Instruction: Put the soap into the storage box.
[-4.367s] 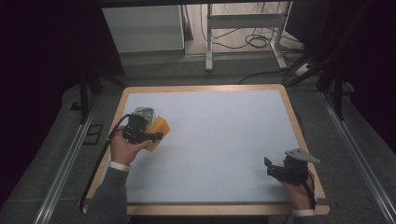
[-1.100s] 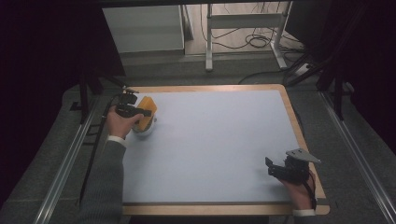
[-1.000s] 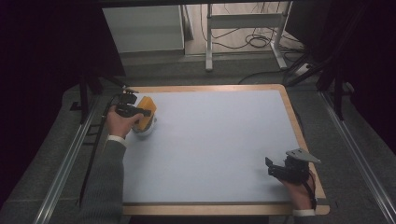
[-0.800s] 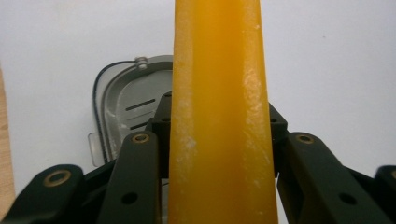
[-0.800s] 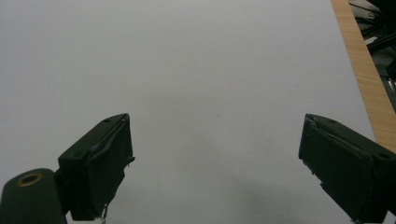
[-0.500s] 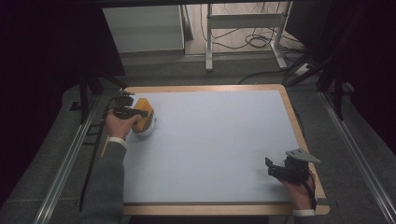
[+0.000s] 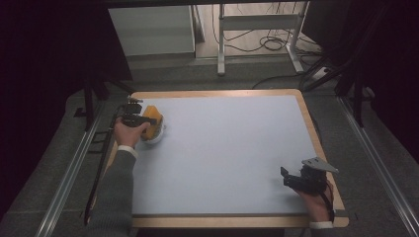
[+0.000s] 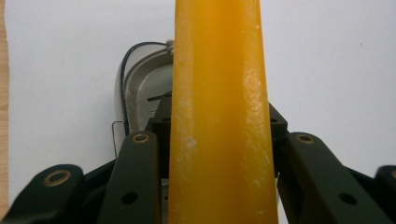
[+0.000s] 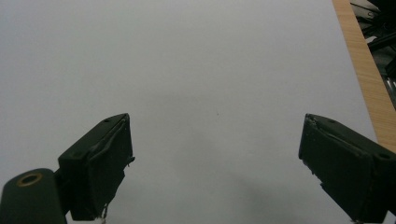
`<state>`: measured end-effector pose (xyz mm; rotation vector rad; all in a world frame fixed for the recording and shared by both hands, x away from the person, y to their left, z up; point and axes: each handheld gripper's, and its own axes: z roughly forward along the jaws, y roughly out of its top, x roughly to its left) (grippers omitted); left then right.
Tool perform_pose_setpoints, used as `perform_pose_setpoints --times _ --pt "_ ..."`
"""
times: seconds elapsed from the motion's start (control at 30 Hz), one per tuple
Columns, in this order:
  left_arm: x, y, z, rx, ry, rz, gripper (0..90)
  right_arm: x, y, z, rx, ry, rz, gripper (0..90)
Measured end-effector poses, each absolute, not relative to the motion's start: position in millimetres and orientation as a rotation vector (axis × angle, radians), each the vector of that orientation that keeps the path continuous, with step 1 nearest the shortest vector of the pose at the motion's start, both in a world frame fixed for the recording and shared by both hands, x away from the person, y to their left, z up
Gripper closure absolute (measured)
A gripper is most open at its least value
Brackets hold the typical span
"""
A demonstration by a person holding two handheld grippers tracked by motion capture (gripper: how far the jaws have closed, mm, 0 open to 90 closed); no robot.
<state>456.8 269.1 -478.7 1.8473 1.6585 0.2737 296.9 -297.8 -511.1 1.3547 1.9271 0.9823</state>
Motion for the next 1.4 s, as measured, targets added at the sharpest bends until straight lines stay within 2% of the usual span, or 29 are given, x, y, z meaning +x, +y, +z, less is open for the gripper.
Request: perform_pose_setpoints --times 0.2,0.33,0.57,0.9,1.03,1.2,1.4 --pt "455 272 -482 1.805 1.645 0.268 58.8 297 -297 -511 1.352 1.929 0.980 9.5" --pt "453 274 -474 1.790 1.645 0.308 45.2 297 -297 -511 1.352 1.930 0.981 9.6" --pt "446 277 -468 1.818 1.653 0.379 33.5 296 -296 -511 1.345 1.930 0.977 9.6" --pt "430 296 -450 1.778 1.631 0.469 31.4 297 -295 -511 1.348 1.936 0.978 9.6" --pt "419 294 -441 1.796 1.562 0.478 30.7 297 -294 -511 1.344 1.938 0.983 9.5" --pt "405 285 -438 1.826 1.436 0.395 26.5 297 -293 -510 1.340 1.937 0.985 9.5" --pt "381 277 -434 1.797 1.317 0.409 24.9 297 -294 -510 1.344 1.935 0.985 9.6"
